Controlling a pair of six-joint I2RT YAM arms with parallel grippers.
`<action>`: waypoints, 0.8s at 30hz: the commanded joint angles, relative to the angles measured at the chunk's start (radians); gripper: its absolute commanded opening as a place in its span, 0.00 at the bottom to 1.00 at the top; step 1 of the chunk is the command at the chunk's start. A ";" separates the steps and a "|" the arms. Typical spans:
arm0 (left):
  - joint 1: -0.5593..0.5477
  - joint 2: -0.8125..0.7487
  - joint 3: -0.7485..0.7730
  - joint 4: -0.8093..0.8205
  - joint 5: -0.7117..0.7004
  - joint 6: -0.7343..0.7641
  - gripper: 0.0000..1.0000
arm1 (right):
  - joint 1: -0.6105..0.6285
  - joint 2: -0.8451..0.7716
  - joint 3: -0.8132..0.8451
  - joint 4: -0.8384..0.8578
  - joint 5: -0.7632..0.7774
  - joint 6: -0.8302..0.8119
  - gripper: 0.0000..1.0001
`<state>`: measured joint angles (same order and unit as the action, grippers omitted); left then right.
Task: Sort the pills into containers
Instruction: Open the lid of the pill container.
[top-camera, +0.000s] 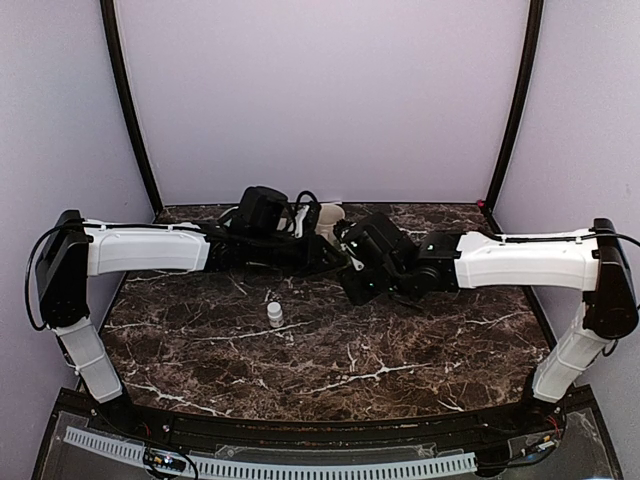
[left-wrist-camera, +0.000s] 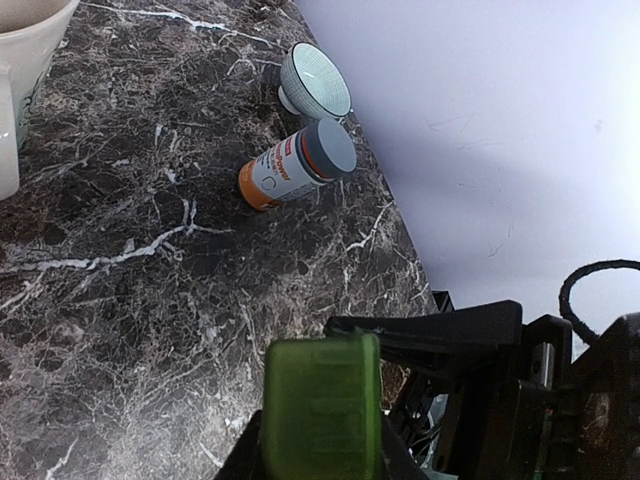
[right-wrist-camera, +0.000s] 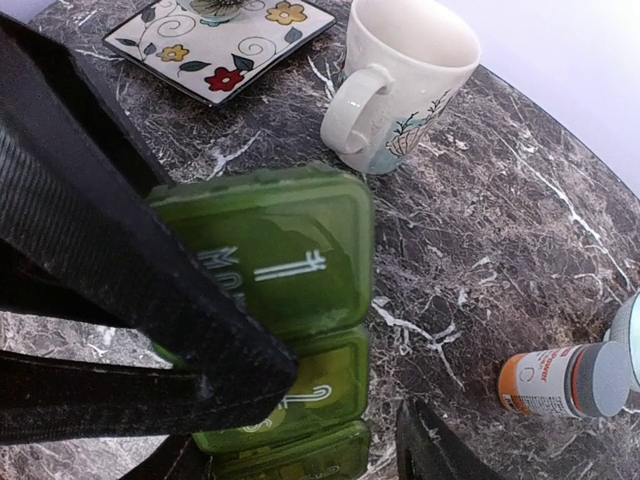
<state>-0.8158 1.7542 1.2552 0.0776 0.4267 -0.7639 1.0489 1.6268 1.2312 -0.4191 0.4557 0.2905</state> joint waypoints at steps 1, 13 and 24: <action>-0.008 -0.036 -0.002 -0.006 0.064 0.031 0.00 | -0.031 -0.050 -0.001 -0.001 0.010 -0.030 0.54; -0.008 -0.014 0.012 -0.045 0.046 0.071 0.00 | -0.093 -0.134 -0.031 0.042 -0.256 -0.037 0.46; -0.008 0.003 0.019 -0.049 0.053 0.080 0.00 | -0.138 -0.174 -0.059 0.052 -0.355 -0.040 0.51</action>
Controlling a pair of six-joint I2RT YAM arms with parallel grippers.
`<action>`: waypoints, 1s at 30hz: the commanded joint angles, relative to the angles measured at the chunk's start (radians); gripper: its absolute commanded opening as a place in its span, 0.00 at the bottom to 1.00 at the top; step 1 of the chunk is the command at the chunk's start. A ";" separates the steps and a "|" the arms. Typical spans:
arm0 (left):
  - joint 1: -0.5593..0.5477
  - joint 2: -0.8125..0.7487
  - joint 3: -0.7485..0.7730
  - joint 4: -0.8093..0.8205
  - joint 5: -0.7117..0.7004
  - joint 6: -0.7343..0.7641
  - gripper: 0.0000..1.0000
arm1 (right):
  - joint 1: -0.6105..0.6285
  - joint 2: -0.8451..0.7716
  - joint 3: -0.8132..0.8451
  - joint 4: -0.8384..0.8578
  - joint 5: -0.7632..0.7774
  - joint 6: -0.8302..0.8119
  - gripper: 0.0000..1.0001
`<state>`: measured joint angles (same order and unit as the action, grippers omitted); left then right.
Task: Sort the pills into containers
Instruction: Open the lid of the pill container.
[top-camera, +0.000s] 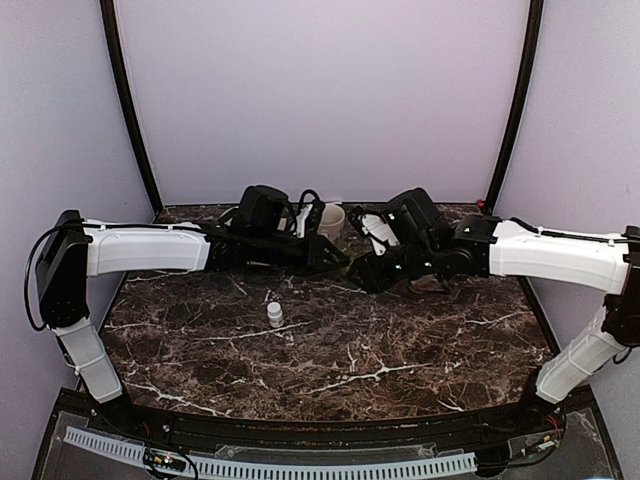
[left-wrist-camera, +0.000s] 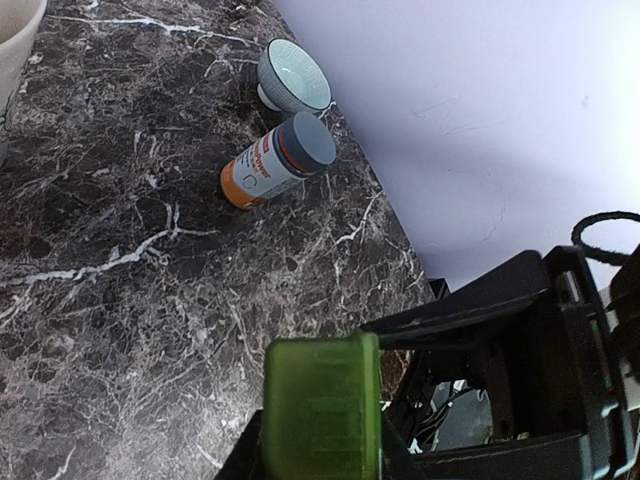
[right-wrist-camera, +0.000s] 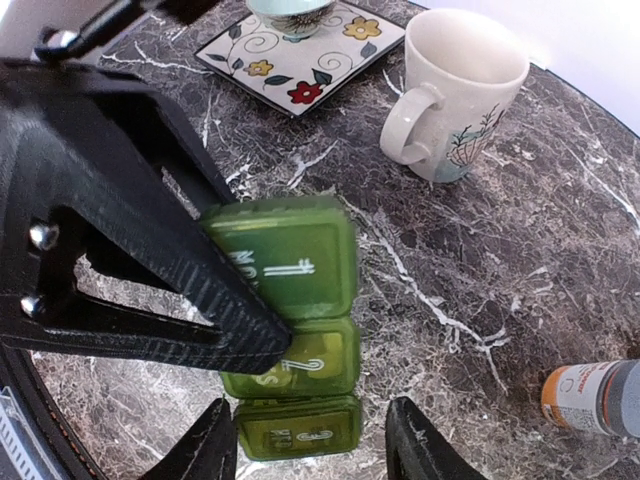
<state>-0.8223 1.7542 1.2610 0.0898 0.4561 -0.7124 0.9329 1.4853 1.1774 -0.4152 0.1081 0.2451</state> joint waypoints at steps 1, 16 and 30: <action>-0.002 0.003 0.014 -0.061 0.024 0.027 0.00 | -0.023 -0.033 -0.007 0.044 -0.006 0.004 0.50; -0.001 0.013 0.035 -0.065 0.022 0.015 0.00 | 0.004 -0.011 -0.035 0.035 -0.039 0.005 0.68; -0.001 0.019 0.052 -0.073 0.028 0.014 0.00 | 0.060 0.061 0.009 0.008 0.040 0.005 0.66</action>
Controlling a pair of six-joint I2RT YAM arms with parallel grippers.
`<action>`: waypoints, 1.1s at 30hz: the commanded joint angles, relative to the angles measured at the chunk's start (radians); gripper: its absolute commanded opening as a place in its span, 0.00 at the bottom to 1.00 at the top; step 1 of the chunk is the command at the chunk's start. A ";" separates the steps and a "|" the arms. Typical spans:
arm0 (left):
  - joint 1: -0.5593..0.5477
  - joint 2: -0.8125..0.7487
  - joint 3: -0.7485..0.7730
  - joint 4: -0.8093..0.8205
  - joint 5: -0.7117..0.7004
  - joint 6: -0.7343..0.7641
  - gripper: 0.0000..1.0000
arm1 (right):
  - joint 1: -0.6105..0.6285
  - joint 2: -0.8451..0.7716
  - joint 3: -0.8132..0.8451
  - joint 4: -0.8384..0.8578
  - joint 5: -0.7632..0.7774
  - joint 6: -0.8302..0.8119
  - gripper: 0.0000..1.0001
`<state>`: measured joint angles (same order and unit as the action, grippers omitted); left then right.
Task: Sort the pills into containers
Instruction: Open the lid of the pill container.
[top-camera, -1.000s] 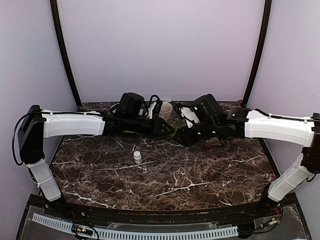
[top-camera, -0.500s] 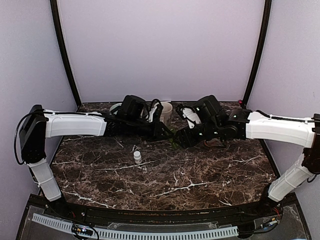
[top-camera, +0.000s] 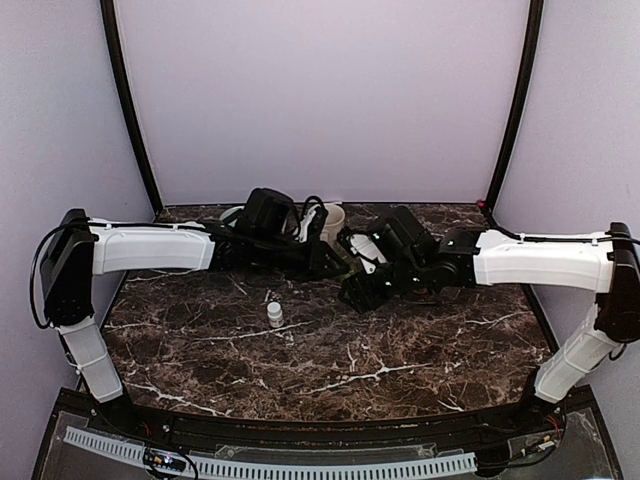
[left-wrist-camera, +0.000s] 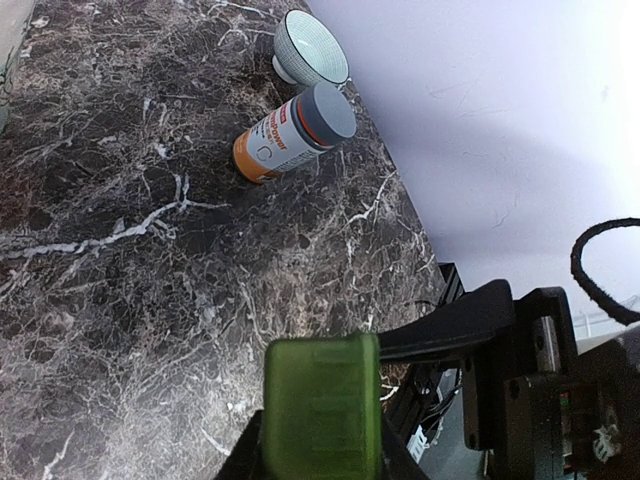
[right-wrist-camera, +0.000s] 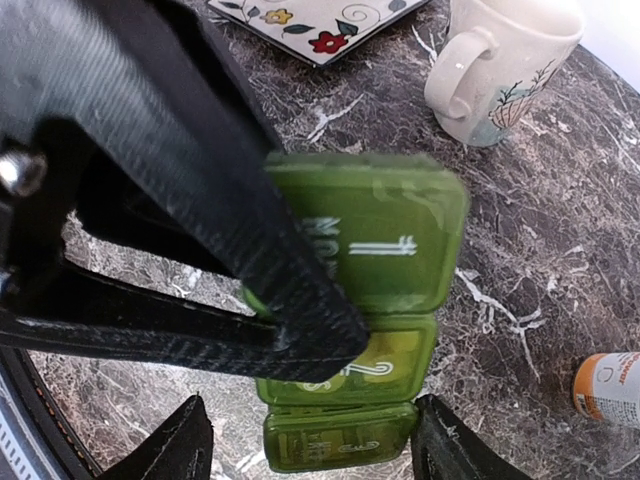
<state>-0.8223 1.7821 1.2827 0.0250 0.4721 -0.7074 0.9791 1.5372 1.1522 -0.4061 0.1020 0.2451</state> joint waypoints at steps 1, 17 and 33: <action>-0.002 -0.009 0.030 -0.008 0.014 0.009 0.00 | 0.015 0.009 0.036 -0.003 0.054 0.005 0.64; -0.003 -0.013 0.026 -0.004 0.015 0.005 0.00 | 0.027 0.037 0.062 -0.031 0.134 0.012 0.48; -0.005 -0.013 0.025 -0.003 0.017 0.004 0.00 | 0.049 0.063 0.073 -0.061 0.199 0.010 0.40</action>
<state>-0.8223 1.7840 1.2881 0.0135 0.4709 -0.7101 1.0233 1.5955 1.2118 -0.4652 0.2714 0.2554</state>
